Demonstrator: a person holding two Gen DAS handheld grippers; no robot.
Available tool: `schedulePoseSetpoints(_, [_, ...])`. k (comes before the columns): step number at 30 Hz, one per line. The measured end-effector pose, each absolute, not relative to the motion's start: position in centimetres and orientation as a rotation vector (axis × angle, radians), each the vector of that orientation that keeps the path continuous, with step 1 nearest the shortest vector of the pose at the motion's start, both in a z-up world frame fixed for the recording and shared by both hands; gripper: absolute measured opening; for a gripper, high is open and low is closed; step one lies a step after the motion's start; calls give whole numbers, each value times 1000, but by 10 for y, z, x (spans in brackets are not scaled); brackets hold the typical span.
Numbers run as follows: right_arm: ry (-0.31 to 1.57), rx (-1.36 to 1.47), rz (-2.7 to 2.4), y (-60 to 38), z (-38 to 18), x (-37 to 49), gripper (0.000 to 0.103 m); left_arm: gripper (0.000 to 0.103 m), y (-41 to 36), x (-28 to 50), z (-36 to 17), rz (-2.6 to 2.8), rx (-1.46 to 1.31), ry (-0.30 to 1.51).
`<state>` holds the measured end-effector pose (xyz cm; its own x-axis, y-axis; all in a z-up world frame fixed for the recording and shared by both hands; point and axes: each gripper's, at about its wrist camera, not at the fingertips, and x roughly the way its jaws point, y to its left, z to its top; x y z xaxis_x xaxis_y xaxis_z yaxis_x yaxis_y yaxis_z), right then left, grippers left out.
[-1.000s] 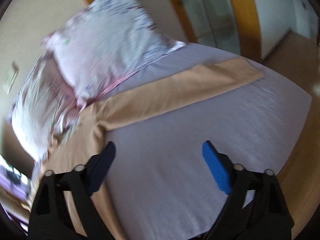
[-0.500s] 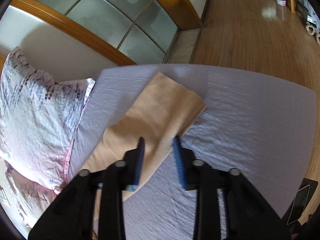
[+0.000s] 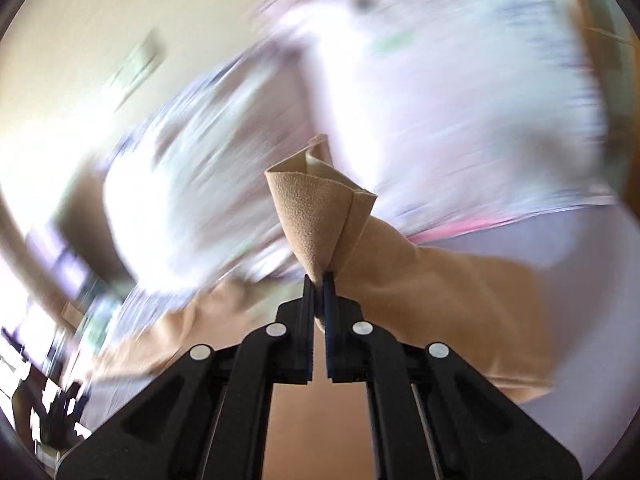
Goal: Fold small clothes
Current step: 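Grasp a sleeve cuff with the right gripper and fold it across the shirt body, then grasp the other sleeve cuff with the left gripper and fold it across the body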
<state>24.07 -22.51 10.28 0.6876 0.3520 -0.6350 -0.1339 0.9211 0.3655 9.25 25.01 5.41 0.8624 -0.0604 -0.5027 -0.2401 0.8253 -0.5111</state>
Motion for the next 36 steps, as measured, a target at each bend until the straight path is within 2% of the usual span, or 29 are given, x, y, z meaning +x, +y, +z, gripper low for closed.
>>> schedulePoseSetpoints(3, [1016, 188, 455, -134, 45, 266, 9, 93, 272, 91, 50, 138, -660, 553])
schedulePoseSetpoints(4, [1078, 197, 489, -117, 31, 267, 15, 93, 281, 91, 48, 148, -691, 562])
schedulePoseSetpoints(6, [1083, 235, 525, -110, 27, 262, 31, 93, 298, 91, 44, 172, -740, 579])
schedulePoseSetpoints(8, [1004, 243, 491, -120, 41, 247, 58, 89, 316, 90, 38, 200, -792, 592])
schedulePoseSetpoints(9, [976, 248, 472, -130, 47, 248, 61, 88, 326, 91, 33, 214, -820, 602])
schedulePoseSetpoints(17, [920, 306, 434, -168, 69, 227, 67, 71, 379, 110, 3, 302, -1009, 686])
schedulePoseSetpoints(20, [912, 303, 456, -164, 70, 224, 68, 70, 393, 120, 3, 328, -1055, 695])
schedulePoseSetpoints(22, [903, 300, 476, -159, 71, 222, 70, 65, 402, 128, 4, 357, -1068, 712])
schedulePoseSetpoints(24, [890, 298, 494, -159, 74, 218, 72, 55, 410, 136, 3, 378, -1076, 727])
schedulePoseSetpoints(25, [883, 297, 499, -159, 77, 217, 73, 39, 412, 138, 2, 394, -1078, 740])
schedulePoseSetpoints(26, [876, 295, 501, -161, 79, 214, 73, 17, 415, 140, -1, 407, -1083, 755])
schedulePoseSetpoints(27, [868, 292, 499, -163, 80, 213, 73, 4, 419, 143, -6, 405, -1095, 769])
schedulePoseSetpoints(31, [812, 290, 459, -185, 90, 208, 74, 4, 404, 152, 19, 410, -961, 712])
schedulePoseSetpoints(34, [761, 317, 389, -213, 95, 208, 76, 4, 350, 182, 76, 289, -747, 645])
schedulePoseSetpoints(36, [738, 352, 324, -237, 96, 209, 76, 4, 288, 205, 117, 149, -594, 596])
